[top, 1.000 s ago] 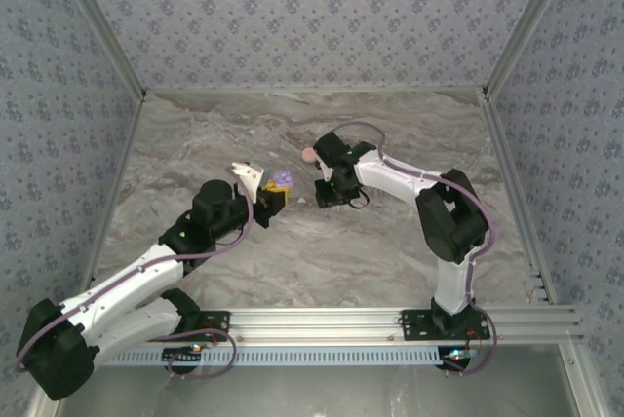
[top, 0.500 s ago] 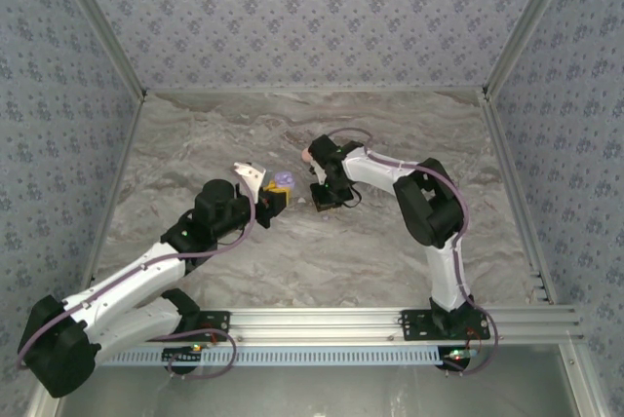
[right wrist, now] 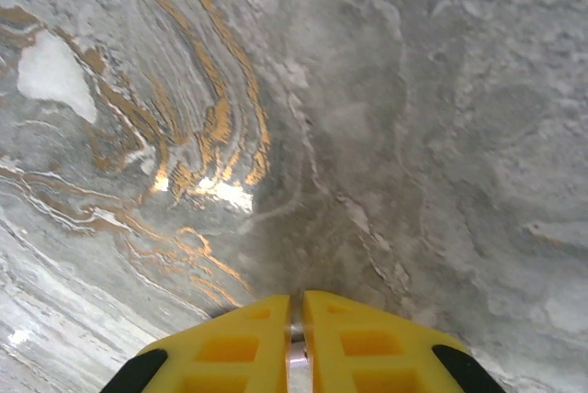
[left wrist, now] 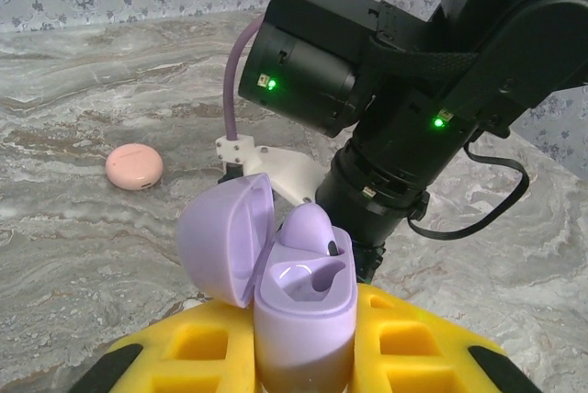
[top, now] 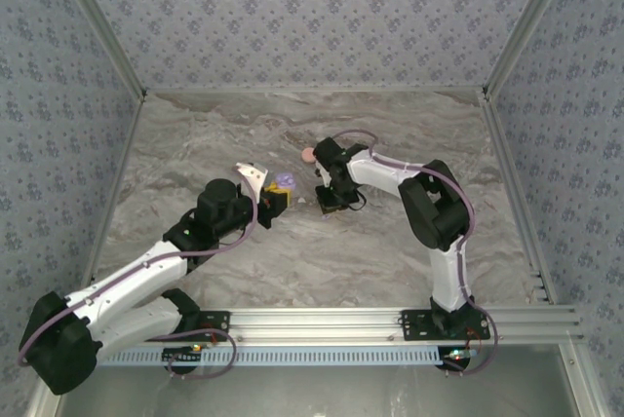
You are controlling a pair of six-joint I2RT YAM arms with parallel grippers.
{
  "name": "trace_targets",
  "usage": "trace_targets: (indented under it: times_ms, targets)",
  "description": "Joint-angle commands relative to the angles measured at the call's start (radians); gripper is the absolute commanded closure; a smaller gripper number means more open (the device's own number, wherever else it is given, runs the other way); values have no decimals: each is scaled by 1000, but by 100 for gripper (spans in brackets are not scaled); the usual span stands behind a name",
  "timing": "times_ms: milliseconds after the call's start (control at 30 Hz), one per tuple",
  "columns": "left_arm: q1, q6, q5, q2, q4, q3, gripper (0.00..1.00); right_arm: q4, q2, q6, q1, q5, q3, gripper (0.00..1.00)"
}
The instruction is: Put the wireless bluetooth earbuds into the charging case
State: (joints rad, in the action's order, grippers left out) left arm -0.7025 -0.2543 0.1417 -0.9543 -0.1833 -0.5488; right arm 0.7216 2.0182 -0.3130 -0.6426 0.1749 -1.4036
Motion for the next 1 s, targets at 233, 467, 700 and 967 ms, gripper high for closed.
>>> trace_targets:
  times_ms: [233,467,700,967]
  targets:
    - [1,-5,19,-4,-45,-37,79,66,-32,22,-18,-26,63,83]
    - [1,-10,21,-5,-44,-39,79,78,-27,26,-63,-19,66,82]
    - [-3,-11,21,3,-40,-39,79,78,-44,2,-97,-23,77,81]
    - [-2,-11,21,8,-39,-39,79,71,-64,-11,-114,-22,74,80]
